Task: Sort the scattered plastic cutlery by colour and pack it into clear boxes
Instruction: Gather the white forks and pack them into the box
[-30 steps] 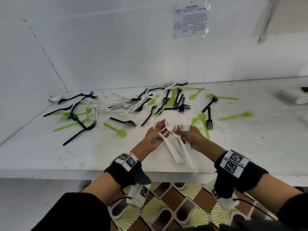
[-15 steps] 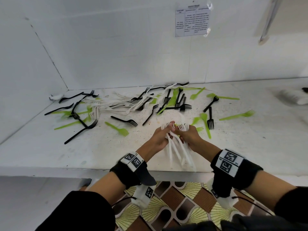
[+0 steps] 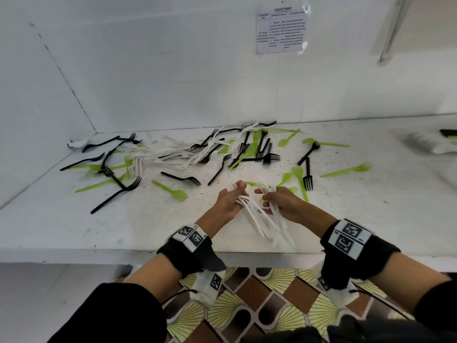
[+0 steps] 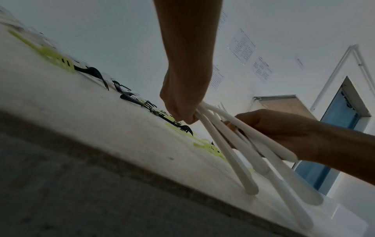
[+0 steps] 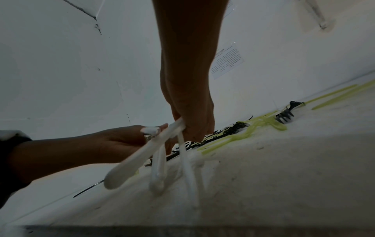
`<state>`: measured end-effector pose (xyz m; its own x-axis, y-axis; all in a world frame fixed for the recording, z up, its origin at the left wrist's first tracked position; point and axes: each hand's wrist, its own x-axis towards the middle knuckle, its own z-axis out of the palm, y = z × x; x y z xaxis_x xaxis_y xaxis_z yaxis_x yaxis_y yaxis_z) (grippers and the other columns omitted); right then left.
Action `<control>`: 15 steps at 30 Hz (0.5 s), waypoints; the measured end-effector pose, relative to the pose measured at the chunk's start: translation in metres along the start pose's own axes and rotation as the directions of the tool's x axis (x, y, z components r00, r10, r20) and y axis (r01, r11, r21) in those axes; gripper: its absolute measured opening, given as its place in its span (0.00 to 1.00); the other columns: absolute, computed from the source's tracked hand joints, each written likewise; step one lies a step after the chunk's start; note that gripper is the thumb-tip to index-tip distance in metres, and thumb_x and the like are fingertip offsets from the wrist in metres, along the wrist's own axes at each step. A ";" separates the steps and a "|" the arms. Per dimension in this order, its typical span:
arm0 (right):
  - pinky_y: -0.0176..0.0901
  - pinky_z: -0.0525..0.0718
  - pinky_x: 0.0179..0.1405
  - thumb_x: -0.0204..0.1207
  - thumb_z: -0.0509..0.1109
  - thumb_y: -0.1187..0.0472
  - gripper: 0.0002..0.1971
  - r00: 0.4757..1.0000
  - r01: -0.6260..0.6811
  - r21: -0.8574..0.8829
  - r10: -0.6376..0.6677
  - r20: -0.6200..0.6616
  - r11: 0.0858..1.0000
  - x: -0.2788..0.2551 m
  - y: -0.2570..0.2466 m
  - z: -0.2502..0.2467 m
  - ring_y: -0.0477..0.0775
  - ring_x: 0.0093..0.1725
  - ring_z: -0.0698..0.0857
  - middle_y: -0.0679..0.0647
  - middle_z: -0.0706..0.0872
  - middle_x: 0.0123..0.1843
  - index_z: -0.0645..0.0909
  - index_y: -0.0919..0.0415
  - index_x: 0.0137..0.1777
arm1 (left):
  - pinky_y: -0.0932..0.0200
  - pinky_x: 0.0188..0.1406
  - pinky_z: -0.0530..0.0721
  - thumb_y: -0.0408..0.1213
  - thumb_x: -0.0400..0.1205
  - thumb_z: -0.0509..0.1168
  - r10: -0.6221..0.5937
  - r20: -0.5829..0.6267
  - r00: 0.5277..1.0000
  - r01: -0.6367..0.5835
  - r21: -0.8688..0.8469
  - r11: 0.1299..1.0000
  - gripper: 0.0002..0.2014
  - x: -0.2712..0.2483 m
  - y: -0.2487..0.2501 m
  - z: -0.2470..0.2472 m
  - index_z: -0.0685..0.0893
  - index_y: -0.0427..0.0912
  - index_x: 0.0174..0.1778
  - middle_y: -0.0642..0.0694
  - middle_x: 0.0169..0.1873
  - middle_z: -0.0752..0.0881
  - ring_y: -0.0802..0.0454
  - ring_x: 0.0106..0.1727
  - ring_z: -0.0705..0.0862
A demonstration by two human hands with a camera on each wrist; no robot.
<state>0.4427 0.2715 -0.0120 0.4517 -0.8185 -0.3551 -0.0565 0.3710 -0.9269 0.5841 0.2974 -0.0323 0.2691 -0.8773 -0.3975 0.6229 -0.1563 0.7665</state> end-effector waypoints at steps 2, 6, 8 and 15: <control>0.39 0.87 0.30 0.80 0.59 0.75 0.10 0.999 0.040 -0.021 -0.040 0.029 0.999 -0.002 0.001 0.000 0.48 0.32 0.77 0.57 0.78 0.35 0.78 0.67 0.56 | 0.65 0.23 0.84 0.30 0.84 0.60 -0.018 0.000 1.000 0.018 -0.016 1.000 0.07 0.000 0.002 0.002 0.79 0.30 0.45 0.43 0.30 0.87 0.56 0.22 0.82; 0.36 0.86 0.26 0.79 0.65 0.71 0.05 0.988 0.152 -0.029 -0.151 0.029 0.988 -0.002 0.004 0.000 0.44 0.25 0.84 0.52 0.88 0.32 0.81 0.70 0.50 | 0.59 0.24 0.86 0.38 0.84 0.60 -0.023 -0.040 0.999 0.024 0.009 1.000 0.12 0.003 0.000 0.005 0.77 0.33 0.39 0.42 0.31 0.78 0.50 0.31 0.78; 0.36 0.86 0.24 0.79 0.65 0.71 0.04 0.984 0.178 0.000 -0.178 0.024 0.984 -0.001 0.004 0.000 0.44 0.23 0.85 0.51 0.89 0.29 0.81 0.68 0.45 | 0.54 0.28 0.87 0.44 0.83 0.62 -0.006 -0.016 1.000 0.007 0.048 0.999 0.16 0.005 -0.001 0.006 0.74 0.35 0.36 0.43 0.27 0.74 0.50 0.31 0.76; 0.37 0.86 0.25 0.78 0.68 0.67 0.02 0.979 0.201 -0.109 -0.201 0.012 0.973 0.000 0.005 0.000 0.44 0.24 0.85 0.58 0.85 0.37 0.78 0.62 0.44 | 0.38 0.53 0.82 0.40 0.85 0.58 -0.095 0.087 0.992 0.086 0.100 0.991 0.19 0.000 0.005 0.009 0.76 0.24 0.60 0.28 0.63 0.80 0.34 0.59 0.82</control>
<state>0.4422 0.2731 -0.0165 0.4647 -0.8709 -0.1598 -0.0609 0.1486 -0.9870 0.5801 0.2928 -0.0239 0.1435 -0.8947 -0.4229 0.5675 -0.2757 0.7758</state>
